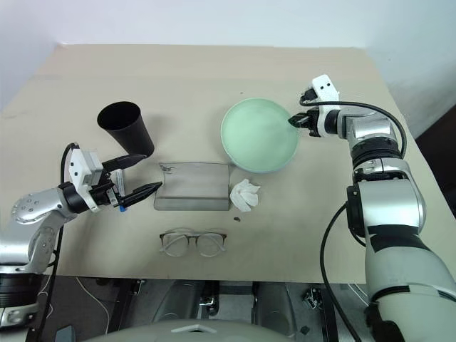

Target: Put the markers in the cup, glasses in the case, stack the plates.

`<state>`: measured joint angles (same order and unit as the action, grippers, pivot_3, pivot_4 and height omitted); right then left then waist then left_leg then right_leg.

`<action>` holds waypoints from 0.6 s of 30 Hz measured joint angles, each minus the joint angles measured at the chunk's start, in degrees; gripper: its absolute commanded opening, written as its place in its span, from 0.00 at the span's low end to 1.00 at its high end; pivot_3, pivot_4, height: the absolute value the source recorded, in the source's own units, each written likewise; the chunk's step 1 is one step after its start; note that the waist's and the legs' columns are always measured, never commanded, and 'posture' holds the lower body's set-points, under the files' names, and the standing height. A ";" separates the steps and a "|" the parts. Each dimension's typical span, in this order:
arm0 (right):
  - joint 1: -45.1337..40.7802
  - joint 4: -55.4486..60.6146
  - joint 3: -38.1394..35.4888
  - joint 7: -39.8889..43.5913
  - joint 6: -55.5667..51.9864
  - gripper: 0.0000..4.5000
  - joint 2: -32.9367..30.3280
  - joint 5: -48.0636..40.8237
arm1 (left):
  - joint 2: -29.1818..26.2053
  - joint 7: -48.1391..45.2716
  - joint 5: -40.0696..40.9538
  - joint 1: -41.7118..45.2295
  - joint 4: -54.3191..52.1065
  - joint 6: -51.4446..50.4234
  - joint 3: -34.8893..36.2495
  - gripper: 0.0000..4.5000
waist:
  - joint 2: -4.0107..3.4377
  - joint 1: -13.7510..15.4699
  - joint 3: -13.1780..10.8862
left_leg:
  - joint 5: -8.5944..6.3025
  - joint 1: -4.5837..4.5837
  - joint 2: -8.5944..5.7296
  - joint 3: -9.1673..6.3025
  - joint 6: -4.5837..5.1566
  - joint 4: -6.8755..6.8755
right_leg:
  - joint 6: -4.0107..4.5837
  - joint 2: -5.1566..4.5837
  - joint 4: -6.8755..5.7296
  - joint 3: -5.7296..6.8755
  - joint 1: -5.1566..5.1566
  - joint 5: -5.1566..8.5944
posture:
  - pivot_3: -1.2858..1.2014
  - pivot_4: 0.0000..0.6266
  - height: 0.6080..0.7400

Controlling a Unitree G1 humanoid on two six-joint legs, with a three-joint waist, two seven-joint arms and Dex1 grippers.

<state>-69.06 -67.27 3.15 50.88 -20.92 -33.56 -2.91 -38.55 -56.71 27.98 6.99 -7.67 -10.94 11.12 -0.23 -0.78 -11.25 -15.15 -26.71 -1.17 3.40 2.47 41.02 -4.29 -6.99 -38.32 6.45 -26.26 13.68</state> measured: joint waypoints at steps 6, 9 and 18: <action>-0.81 -0.27 -0.44 1.87 -1.16 0.52 0.01 0.41 | -0.12 0.10 -0.01 0.50 0.01 -0.04 -0.01 1.00 | 0.00 -0.07 0.00 | 0.02 0.06 0.02 0.07 -0.02 0.00 | 0.00 0.01 -0.07 -0.06 -0.01 0.00 | 0.52 0.24 0.55; -0.77 2.24 -1.78 2.90 -0.23 0.52 -0.27 -0.19 | -0.12 0.21 -0.03 0.61 0.03 0.00 -0.05 1.00 | -0.01 -0.04 -0.01 | 0.02 0.06 0.03 0.08 -0.01 0.00 | 0.00 0.01 -0.10 -0.08 -0.03 0.00 | 0.52 0.24 0.55; 24.35 53.95 -7.99 19.64 -18.96 0.99 -10.21 -19.51 | -0.28 0.47 0.00 0.93 0.28 0.12 0.59 1.00 | 0.02 1.34 0.01 | -0.09 0.07 0.01 -0.03 0.13 -0.02 | -0.06 -0.12 0.02 -0.03 0.09 -0.04 | 0.52 0.24 0.55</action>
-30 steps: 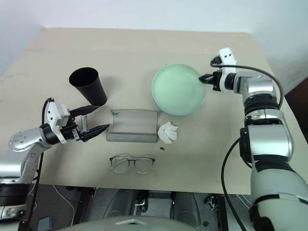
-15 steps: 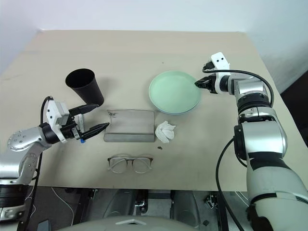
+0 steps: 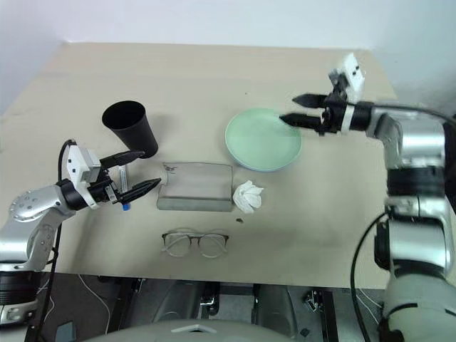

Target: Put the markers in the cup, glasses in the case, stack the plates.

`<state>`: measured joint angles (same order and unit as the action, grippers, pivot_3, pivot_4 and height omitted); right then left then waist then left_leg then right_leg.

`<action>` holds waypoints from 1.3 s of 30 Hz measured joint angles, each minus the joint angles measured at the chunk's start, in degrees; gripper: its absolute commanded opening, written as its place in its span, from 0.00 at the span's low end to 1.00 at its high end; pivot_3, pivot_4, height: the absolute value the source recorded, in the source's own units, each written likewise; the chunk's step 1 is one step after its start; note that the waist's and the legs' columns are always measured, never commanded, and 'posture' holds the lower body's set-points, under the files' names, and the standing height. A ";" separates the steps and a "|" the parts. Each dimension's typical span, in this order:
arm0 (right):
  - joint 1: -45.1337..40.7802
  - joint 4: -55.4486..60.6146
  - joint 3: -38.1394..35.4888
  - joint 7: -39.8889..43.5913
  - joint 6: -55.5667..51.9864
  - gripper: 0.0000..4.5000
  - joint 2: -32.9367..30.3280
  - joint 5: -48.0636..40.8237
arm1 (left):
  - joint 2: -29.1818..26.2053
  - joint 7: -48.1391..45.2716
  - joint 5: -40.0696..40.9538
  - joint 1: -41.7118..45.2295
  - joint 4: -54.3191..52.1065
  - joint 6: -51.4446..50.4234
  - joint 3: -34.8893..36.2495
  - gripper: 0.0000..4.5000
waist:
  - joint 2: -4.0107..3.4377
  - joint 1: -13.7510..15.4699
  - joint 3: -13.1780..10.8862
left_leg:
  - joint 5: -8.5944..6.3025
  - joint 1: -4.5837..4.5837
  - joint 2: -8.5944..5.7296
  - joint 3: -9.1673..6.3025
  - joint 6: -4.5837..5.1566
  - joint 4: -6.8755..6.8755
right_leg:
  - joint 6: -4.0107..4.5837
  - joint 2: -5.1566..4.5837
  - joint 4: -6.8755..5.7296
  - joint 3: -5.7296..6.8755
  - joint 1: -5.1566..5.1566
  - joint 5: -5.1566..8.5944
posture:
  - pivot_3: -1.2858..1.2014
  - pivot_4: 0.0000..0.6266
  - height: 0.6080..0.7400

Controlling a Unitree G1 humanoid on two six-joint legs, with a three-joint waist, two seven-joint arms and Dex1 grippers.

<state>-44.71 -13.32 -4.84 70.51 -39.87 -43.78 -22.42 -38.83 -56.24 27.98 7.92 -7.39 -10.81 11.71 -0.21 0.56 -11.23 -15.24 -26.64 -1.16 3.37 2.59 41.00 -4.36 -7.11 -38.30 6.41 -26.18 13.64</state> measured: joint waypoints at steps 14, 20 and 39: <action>17.27 22.20 3.34 -2.10 -10.96 0.99 -0.58 -9.83 | -0.18 -0.51 -0.01 0.80 1.56 0.54 0.66 1.00 | -0.01 0.10 -0.01 | -0.07 0.15 0.04 -0.06 0.09 0.02 | 0.11 -0.03 0.14 0.01 0.11 -0.11 | 0.52 0.24 0.55; 19.50 23.08 9.38 -4.42 -9.62 0.99 2.38 -8.77 | -0.18 -0.53 -0.01 0.41 1.56 1.12 0.77 1.00 | 0.00 0.22 0.00 | -0.07 0.13 0.02 -0.06 0.09 0.03 | 0.12 -0.06 0.18 0.01 0.11 -0.11 | 0.52 0.24 0.55; 19.89 15.22 15.78 -8.80 4.84 0.39 8.75 1.45 | -0.49 -0.04 -0.09 -0.90 1.55 1.34 0.84 1.00 | 0.01 0.16 0.00 | -0.06 0.19 0.02 -0.07 0.10 0.02 | 0.11 -0.01 0.20 0.06 0.04 -0.12 | 0.52 0.24 0.55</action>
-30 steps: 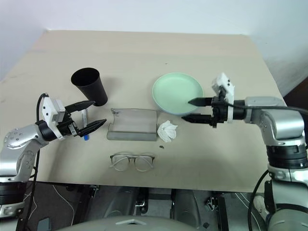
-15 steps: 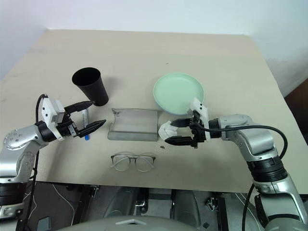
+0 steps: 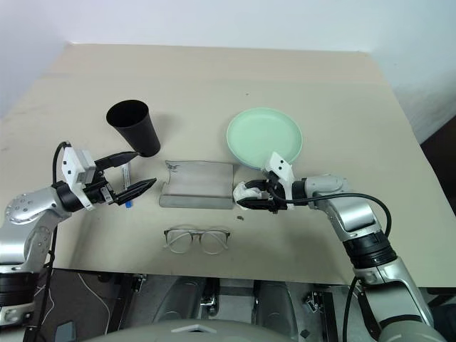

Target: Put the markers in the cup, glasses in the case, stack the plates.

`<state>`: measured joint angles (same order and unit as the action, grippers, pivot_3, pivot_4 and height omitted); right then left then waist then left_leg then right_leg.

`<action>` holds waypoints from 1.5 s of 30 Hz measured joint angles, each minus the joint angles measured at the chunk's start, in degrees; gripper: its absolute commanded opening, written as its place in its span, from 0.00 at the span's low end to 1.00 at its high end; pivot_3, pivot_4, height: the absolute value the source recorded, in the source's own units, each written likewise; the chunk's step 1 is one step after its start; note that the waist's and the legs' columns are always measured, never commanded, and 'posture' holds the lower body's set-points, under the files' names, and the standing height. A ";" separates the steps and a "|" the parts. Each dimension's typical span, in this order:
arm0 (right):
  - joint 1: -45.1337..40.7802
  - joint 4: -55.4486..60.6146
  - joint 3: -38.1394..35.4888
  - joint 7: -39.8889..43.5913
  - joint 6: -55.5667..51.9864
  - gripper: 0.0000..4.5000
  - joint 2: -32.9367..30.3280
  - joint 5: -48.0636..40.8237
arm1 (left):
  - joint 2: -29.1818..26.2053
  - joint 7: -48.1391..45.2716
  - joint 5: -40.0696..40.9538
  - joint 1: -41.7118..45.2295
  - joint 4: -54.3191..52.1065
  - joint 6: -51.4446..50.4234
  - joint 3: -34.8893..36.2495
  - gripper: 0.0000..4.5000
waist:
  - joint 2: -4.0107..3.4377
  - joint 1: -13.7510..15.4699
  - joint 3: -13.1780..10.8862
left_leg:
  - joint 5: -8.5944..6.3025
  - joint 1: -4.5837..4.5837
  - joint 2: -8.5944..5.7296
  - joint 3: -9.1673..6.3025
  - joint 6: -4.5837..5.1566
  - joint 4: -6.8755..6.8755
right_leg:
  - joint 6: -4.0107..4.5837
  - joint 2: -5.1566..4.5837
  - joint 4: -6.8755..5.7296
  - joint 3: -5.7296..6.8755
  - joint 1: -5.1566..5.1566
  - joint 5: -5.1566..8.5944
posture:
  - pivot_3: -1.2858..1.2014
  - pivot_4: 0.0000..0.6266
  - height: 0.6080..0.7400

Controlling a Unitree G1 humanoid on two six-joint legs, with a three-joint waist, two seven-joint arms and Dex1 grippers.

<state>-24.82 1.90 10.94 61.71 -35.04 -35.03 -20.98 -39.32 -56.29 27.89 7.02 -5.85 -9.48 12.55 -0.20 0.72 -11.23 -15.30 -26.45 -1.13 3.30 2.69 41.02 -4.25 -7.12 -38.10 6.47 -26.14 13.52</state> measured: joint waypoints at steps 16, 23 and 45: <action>-20.20 -13.46 -14.37 -7.27 -2.12 0.01 2.45 -7.86 | -0.29 0.11 0.10 -1.78 -1.17 -0.11 0.95 1.00 | 0.01 -0.21 0.00 | 0.03 -0.03 0.04 0.04 -0.04 -0.04 | 0.10 0.02 0.00 0.00 -0.12 -0.04 | 0.52 0.24 0.55; -27.27 -39.05 -7.66 -7.33 9.03 0.30 7.28 3.24 | -0.68 0.56 0.09 -2.04 -1.45 -0.20 1.92 1.00 | -0.01 -0.17 -0.02 | 0.31 -0.29 -0.01 0.12 -0.12 -0.03 | 0.07 0.02 -0.05 -0.01 -0.17 -0.07 | 0.52 0.24 0.55; -28.93 -8.45 -1.03 17.62 -21.16 0.91 1.33 -10.43 | -0.68 3.32 0.28 -4.08 -5.49 -1.24 2.41 1.00 | -0.06 -0.44 -0.04 | 0.04 -0.13 0.05 0.07 -0.02 -0.07 | 0.09 -0.02 -0.04 -0.02 -0.25 -0.06 | 0.52 0.24 0.55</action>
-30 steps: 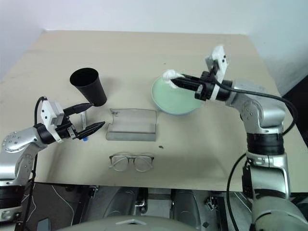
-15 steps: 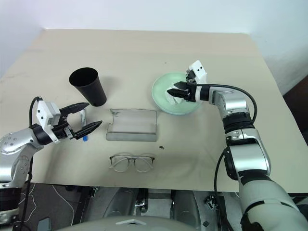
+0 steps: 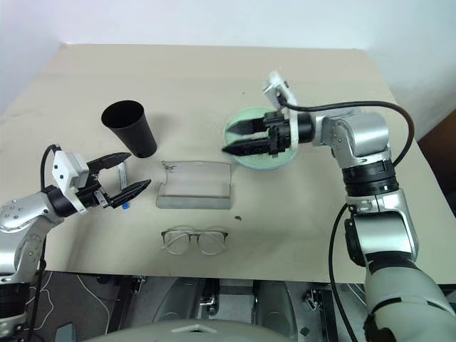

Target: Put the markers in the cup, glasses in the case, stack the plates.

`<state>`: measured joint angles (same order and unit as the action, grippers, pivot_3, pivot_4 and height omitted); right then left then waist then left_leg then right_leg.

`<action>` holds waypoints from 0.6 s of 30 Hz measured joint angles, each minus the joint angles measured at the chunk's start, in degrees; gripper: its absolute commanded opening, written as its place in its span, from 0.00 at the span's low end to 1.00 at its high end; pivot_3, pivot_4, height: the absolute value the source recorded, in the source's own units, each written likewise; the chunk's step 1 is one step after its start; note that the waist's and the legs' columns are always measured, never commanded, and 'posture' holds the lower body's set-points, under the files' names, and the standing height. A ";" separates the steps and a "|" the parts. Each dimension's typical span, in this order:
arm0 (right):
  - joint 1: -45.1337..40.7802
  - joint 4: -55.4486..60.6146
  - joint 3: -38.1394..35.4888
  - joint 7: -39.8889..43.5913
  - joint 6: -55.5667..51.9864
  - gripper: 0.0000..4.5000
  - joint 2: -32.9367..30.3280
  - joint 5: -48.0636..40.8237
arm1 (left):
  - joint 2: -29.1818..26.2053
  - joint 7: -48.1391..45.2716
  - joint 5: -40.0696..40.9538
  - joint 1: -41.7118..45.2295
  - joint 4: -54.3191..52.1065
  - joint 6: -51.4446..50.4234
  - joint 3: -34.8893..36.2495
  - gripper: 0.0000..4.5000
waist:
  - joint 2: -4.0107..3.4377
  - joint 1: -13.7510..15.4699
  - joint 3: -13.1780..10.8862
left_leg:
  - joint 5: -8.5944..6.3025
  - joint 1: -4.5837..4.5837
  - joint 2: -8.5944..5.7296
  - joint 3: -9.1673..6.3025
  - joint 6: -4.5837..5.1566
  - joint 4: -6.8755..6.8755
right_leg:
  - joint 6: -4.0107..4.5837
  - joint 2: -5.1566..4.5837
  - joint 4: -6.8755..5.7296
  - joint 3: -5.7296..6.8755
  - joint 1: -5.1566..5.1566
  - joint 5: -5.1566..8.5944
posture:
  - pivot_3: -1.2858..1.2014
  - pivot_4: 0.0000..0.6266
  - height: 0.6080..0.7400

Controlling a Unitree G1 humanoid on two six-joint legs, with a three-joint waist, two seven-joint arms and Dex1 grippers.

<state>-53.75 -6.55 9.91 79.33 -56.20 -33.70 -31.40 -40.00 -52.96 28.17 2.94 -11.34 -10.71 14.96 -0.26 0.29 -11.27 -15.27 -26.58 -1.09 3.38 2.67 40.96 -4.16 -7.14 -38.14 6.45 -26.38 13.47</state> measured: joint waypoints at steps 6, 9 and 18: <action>0.02 6.07 14.35 6.73 -6.59 0.91 -0.68 -1.45 | -0.13 -1.12 0.58 0.05 -0.34 -1.25 -0.03 1.00 | 0.00 0.01 0.00 | -0.01 0.01 0.00 -0.01 0.01 0.00 | 0.04 -0.01 0.02 0.00 -0.04 0.01 | 0.52 0.24 0.55; -1.12 6.39 19.13 7.67 -7.67 0.91 0.29 -1.24 | -0.13 -1.53 0.62 0.12 -0.34 -1.34 -0.11 1.00 | 0.00 -0.05 0.00 | -0.01 0.01 0.00 -0.01 0.00 0.00 | 0.03 -0.01 0.03 0.00 -0.04 0.00 | 0.52 0.24 0.55; -3.65 -0.04 28.42 4.09 -6.44 0.91 6.53 5.04 | 0.26 -1.55 0.58 1.05 -0.33 -1.35 -0.89 1.00 | 0.02 0.24 0.01 | -0.01 0.00 -0.07 -0.01 -0.01 0.00 | 0.08 -0.03 0.03 0.02 -0.06 -0.05 | 0.52 0.24 0.55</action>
<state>-57.40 -6.59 38.32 83.42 -62.64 -27.17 -26.36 -39.74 -54.51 28.75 3.99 -11.67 -12.06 14.07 -0.24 0.53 -11.26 -15.28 -26.58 -1.15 3.36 2.66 40.96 -4.08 -7.17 -38.10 6.47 -26.45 13.42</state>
